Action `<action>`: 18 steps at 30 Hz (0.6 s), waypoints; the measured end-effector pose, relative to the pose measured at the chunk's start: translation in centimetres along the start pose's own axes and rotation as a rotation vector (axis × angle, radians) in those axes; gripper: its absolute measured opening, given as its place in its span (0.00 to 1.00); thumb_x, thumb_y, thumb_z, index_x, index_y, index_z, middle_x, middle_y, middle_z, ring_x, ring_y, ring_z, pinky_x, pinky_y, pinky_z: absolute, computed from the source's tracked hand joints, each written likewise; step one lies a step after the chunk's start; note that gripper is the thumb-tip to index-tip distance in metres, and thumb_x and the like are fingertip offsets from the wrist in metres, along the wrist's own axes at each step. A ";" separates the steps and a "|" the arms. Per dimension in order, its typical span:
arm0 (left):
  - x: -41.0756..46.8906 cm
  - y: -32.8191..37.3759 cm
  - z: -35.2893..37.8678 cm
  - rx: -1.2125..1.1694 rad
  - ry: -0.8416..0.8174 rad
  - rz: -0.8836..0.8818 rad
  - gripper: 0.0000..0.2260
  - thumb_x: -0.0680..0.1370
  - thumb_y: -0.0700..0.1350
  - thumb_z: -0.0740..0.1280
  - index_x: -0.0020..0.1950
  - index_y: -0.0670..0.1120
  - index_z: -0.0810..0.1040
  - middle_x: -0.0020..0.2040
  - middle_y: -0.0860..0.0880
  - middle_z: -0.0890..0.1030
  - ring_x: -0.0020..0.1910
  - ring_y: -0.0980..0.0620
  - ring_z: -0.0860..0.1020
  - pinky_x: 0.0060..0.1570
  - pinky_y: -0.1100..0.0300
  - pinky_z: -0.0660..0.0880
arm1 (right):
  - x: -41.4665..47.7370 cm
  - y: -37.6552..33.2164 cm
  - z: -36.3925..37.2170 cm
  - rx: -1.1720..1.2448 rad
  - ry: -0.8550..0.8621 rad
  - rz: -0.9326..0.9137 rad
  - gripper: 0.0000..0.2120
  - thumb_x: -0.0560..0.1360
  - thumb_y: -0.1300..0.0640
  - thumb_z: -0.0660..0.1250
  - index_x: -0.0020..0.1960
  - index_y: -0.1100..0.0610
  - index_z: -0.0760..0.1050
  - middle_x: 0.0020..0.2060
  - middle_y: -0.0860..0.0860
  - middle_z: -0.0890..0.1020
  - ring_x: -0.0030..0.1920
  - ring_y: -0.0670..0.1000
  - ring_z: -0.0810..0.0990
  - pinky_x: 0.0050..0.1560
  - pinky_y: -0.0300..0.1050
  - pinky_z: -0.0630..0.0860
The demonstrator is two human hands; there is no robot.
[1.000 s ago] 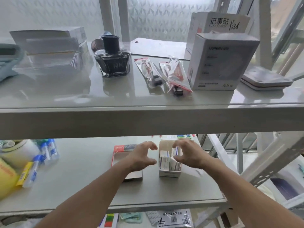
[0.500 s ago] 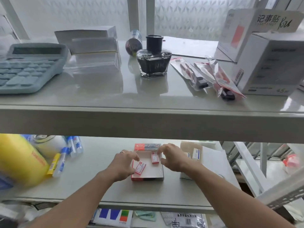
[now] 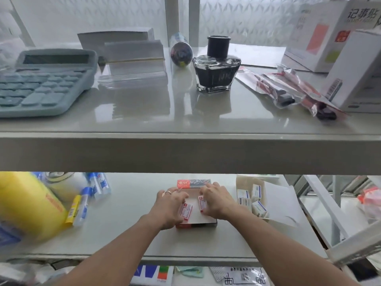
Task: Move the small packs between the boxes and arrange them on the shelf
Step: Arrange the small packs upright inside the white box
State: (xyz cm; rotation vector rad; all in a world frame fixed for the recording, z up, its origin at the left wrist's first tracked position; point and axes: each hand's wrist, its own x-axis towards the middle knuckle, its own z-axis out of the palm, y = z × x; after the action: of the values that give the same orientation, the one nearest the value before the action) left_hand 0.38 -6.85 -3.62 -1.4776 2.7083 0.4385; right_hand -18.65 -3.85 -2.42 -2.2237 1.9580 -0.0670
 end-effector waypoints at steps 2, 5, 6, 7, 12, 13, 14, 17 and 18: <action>-0.1 -0.1 0.2 0.014 0.021 0.002 0.28 0.70 0.56 0.72 0.68 0.55 0.69 0.66 0.53 0.76 0.75 0.50 0.61 0.72 0.45 0.54 | 0.0 0.0 -0.1 -0.010 -0.007 0.005 0.18 0.69 0.50 0.71 0.57 0.54 0.76 0.54 0.52 0.77 0.54 0.55 0.72 0.54 0.52 0.73; 0.0 0.1 0.4 0.000 0.087 -0.008 0.27 0.70 0.57 0.72 0.67 0.54 0.70 0.64 0.53 0.76 0.74 0.50 0.62 0.73 0.44 0.52 | -0.4 -0.1 -0.1 0.007 -0.006 0.010 0.15 0.69 0.52 0.71 0.54 0.55 0.76 0.52 0.52 0.79 0.51 0.54 0.72 0.49 0.49 0.71; 0.1 0.3 0.5 -0.008 0.107 -0.011 0.27 0.70 0.58 0.72 0.66 0.55 0.70 0.64 0.53 0.77 0.74 0.50 0.62 0.72 0.44 0.51 | -0.5 -0.1 -0.1 0.029 -0.001 0.009 0.15 0.69 0.52 0.71 0.54 0.55 0.76 0.51 0.52 0.80 0.51 0.54 0.72 0.48 0.48 0.70; 0.2 0.5 0.6 -0.016 0.121 -0.012 0.26 0.70 0.58 0.72 0.66 0.55 0.70 0.63 0.54 0.77 0.74 0.50 0.63 0.73 0.44 0.51 | -0.7 -0.2 -0.1 0.053 0.004 0.008 0.16 0.69 0.53 0.71 0.56 0.55 0.76 0.52 0.52 0.80 0.51 0.54 0.72 0.48 0.48 0.70; 0.7 1.0 1.1 -0.052 0.123 -0.025 0.27 0.71 0.58 0.73 0.67 0.55 0.70 0.63 0.53 0.77 0.76 0.49 0.61 0.73 0.44 0.50 | -1.0 -0.3 0.0 0.120 0.010 0.026 0.21 0.69 0.52 0.73 0.60 0.55 0.74 0.55 0.52 0.80 0.54 0.54 0.72 0.52 0.50 0.72; 0.8 1.0 1.2 -0.057 0.122 -0.029 0.27 0.71 0.58 0.73 0.67 0.55 0.69 0.64 0.53 0.77 0.76 0.49 0.61 0.73 0.44 0.50 | -1.0 -0.3 0.1 0.128 0.012 0.033 0.21 0.69 0.52 0.73 0.60 0.55 0.74 0.56 0.52 0.80 0.54 0.55 0.72 0.53 0.50 0.72; 0.8 0.9 1.2 -0.060 0.122 -0.030 0.27 0.71 0.57 0.72 0.67 0.55 0.69 0.64 0.53 0.77 0.76 0.49 0.61 0.73 0.44 0.50 | -1.0 -0.4 0.2 0.134 0.015 0.037 0.21 0.69 0.52 0.73 0.60 0.55 0.74 0.56 0.52 0.80 0.54 0.54 0.72 0.53 0.50 0.72; 1.0 0.7 1.4 -0.066 0.133 -0.025 0.26 0.71 0.57 0.72 0.67 0.54 0.70 0.64 0.53 0.77 0.76 0.49 0.61 0.73 0.45 0.52 | -1.0 -0.4 0.4 0.146 0.029 0.045 0.22 0.69 0.51 0.73 0.60 0.55 0.74 0.56 0.52 0.80 0.54 0.54 0.73 0.53 0.50 0.71; 1.0 0.6 1.4 -0.069 0.140 -0.021 0.26 0.71 0.56 0.72 0.67 0.54 0.70 0.64 0.53 0.77 0.76 0.49 0.61 0.73 0.45 0.53 | -1.0 -0.4 0.4 0.152 0.032 0.048 0.22 0.69 0.50 0.73 0.60 0.54 0.74 0.56 0.52 0.80 0.54 0.54 0.73 0.53 0.50 0.72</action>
State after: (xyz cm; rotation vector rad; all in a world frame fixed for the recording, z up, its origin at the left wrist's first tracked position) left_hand -0.85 -6.97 -5.02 -1.6117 2.8071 0.4489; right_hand -18.31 -2.74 -2.69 -2.0918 1.9511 -0.2376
